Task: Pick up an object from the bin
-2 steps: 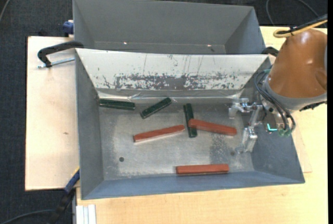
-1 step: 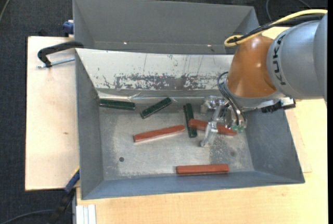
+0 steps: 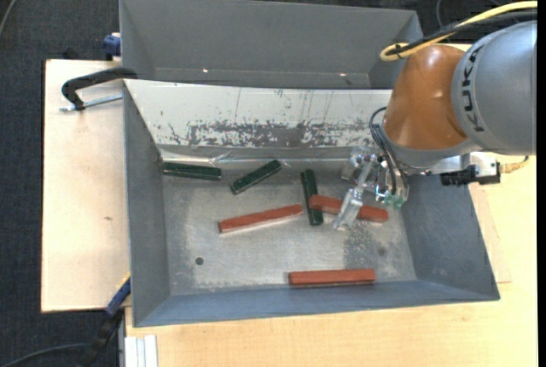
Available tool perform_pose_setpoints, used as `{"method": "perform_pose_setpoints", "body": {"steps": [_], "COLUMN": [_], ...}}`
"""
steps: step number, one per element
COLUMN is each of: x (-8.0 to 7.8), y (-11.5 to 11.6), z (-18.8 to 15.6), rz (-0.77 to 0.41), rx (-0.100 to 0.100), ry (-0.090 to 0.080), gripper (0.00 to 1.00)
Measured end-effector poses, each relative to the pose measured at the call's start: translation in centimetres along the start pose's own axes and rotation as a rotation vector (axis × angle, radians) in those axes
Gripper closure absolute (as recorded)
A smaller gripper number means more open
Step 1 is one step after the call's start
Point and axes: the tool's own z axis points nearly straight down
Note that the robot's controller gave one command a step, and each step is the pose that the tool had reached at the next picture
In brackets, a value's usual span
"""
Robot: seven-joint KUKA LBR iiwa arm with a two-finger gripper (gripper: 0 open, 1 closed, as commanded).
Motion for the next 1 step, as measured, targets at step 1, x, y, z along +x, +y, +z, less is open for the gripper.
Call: {"method": "perform_pose_setpoints", "body": {"steps": [1], "x": [-0.95], "y": [1.01], "z": [0.1], "rz": [0.238], "rx": [0.001], "ry": [0.002], "gripper": [0.0]}}
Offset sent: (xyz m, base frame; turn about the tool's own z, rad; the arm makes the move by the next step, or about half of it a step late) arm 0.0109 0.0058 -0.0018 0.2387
